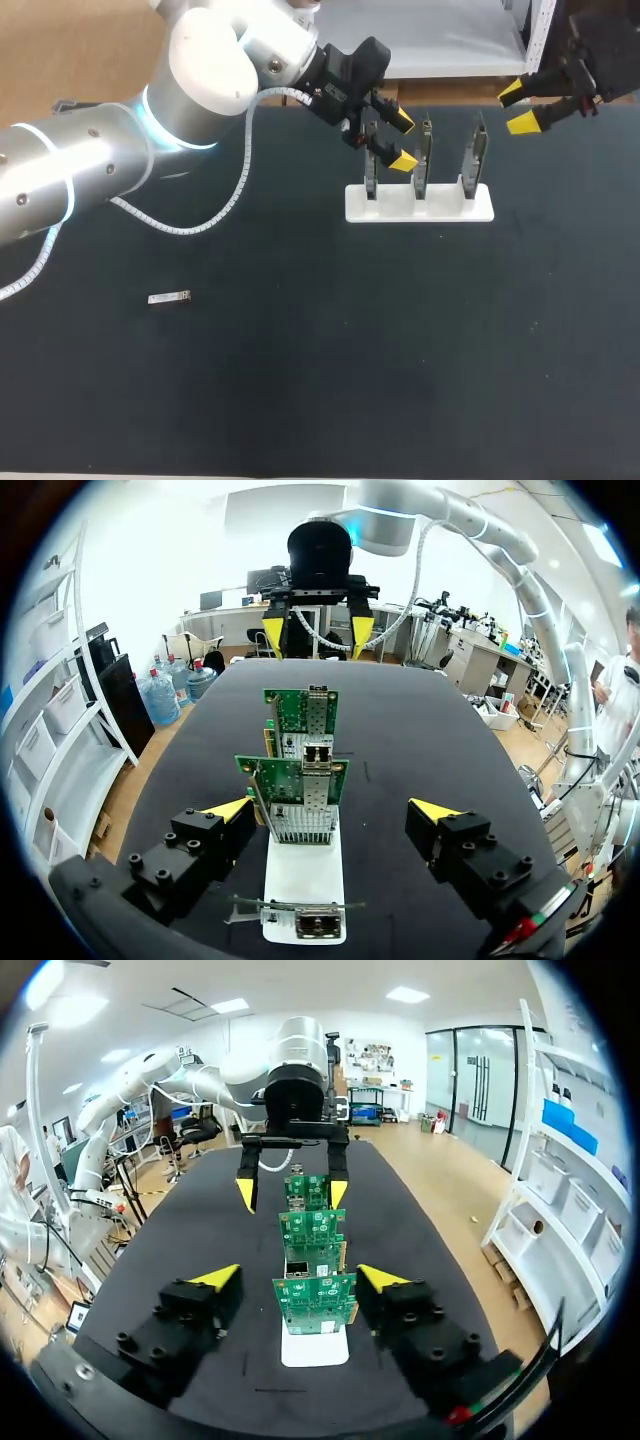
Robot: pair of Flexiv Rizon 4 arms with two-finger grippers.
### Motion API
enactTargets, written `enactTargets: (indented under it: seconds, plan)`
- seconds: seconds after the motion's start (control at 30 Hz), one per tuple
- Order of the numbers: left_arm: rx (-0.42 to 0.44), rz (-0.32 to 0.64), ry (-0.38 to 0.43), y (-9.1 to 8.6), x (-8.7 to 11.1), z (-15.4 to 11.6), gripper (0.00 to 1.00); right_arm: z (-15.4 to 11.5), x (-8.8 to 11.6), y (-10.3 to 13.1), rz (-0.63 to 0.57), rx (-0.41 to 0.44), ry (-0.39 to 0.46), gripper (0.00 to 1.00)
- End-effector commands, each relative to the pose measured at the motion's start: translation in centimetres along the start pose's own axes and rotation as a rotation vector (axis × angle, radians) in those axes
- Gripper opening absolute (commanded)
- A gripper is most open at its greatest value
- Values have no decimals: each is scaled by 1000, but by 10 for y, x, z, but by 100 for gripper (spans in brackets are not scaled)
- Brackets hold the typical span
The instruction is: Pick up the optical module with the left hand, and insert it into the network port with the right hand.
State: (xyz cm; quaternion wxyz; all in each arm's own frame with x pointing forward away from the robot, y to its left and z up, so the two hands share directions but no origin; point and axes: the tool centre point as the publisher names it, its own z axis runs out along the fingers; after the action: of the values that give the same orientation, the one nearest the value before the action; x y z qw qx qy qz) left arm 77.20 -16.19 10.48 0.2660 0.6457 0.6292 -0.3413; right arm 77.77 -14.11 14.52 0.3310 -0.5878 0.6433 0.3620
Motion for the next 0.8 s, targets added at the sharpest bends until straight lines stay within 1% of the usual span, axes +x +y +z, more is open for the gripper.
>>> enactTargets:
  seconds: [0.03, 0.23, 0.3, 0.33, 0.37, 0.4, 0.47, 0.53, 0.63, 0.8]
  plan:
    - [1, 7, -10, 0, -5, -3, 100, 0, 0, 4, -1, 9, 1, 100]
    - [-11, 19, -10, -8, -24, -16, 100, 0, 0, 4, -1, 9, 1, 100]
    - [-38, 39, 29, -10, -28, -22, 100, 0, 0, 4, -1, 9, 1, 100]
    - [-29, 48, 16, -12, -31, -26, 100, 0, 0, 4, -1, 9, 1, 100]
    - [-41, 67, 20, -15, -35, -32, 100, 0, 0, 4, -1, 9, 1, 100]
    - [-53, 93, 43, -17, -39, -37, 100, 0, 0, 4, -1, 9, 1, 100]
    - [-62, 124, 31, -23, -46, -51, 100, 0, 0, 4, -1, 9, 1, 100]
    - [-79, 163, 66, -29, -49, -63, 100, 0, 0, 4, -1, 9, 1, 100]
    - [-116, 195, 151, -37, -44, -85, 100, 0, 0, 4, -1, 9, 1, 100]
    - [-171, 233, 350, -60, -22, -125, 100, 0, 0, 4, -1, 9, 1, 100]
